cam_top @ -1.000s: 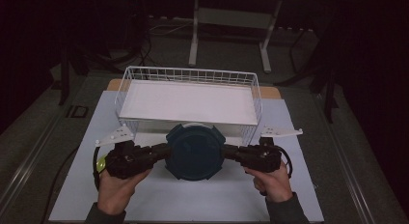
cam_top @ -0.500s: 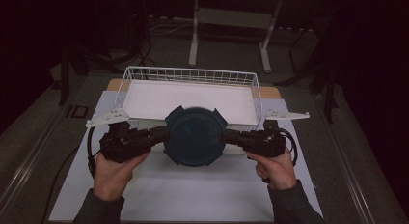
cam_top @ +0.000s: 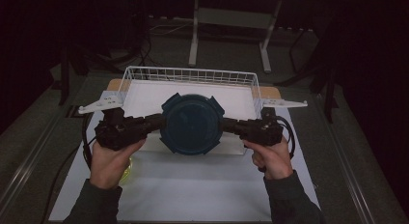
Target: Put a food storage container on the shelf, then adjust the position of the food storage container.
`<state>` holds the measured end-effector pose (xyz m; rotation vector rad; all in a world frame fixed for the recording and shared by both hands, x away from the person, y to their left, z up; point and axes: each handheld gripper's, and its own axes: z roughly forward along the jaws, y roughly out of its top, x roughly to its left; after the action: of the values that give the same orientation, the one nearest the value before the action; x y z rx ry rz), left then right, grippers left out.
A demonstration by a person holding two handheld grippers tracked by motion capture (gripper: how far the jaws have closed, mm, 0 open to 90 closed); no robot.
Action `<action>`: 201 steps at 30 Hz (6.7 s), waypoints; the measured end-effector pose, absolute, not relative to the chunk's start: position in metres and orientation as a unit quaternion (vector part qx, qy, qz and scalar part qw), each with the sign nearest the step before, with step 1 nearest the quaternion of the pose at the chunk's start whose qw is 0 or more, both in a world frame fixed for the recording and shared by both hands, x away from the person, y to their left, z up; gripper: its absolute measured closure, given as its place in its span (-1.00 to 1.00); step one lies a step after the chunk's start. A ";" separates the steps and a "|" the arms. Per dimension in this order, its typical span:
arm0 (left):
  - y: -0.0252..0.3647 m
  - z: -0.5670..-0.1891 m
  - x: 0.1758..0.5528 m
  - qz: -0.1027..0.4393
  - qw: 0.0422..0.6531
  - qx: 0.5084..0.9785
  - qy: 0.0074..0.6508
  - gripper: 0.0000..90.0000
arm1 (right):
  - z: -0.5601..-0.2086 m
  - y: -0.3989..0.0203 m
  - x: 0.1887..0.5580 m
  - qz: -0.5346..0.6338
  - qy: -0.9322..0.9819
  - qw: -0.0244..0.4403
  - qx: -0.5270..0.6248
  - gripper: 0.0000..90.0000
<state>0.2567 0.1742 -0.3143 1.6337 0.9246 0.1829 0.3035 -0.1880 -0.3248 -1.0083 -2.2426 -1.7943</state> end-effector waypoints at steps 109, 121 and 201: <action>0.157 -0.320 0.364 0.175 0.534 0.663 0.495 0.70 | -0.314 -0.154 0.403 -0.530 -0.720 -0.036 -0.446 0.46; 0.164 -0.311 0.344 0.193 0.545 0.670 0.466 0.57 | -0.306 -0.168 0.387 -0.521 -0.736 -0.088 -0.424 0.43; 0.281 -0.457 0.244 0.188 0.452 0.682 0.542 0.73 | -0.422 -0.194 0.303 -0.445 -0.817 -0.092 -0.354 0.26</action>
<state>0.2444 0.2806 -0.4573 1.6854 1.3397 0.4646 0.3027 -0.1938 -0.4224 -1.1811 -2.7305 -1.4877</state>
